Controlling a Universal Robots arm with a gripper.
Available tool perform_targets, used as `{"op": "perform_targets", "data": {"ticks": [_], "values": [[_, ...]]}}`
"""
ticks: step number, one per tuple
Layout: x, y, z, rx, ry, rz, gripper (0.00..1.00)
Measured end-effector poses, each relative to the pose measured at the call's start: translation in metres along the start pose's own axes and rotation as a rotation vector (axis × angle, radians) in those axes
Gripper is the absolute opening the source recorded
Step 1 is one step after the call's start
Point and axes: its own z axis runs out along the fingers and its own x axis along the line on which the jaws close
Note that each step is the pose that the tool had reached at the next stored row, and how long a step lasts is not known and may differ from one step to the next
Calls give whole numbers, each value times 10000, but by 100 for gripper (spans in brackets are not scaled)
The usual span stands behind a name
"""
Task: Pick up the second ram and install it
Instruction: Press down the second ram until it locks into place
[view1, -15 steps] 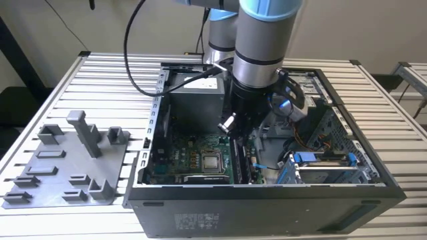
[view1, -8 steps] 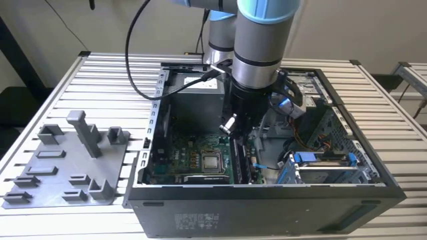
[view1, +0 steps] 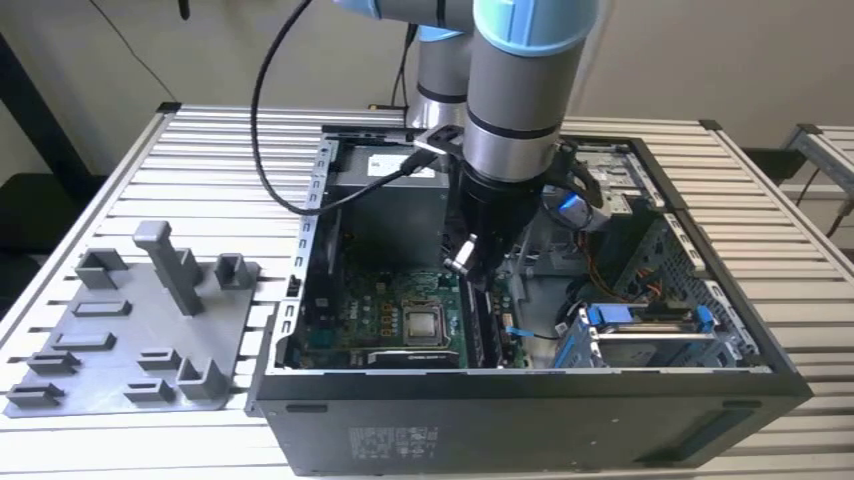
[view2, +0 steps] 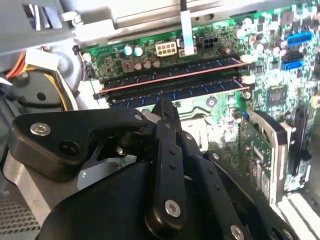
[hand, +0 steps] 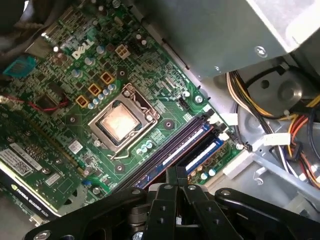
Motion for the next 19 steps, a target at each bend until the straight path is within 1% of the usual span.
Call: {"op": "perform_targets", "data": {"ticks": [10, 19], "values": [[3, 2, 67, -68, -48, -1814, 11], [4, 2, 91, -135, -99, -3447, 11]]}}
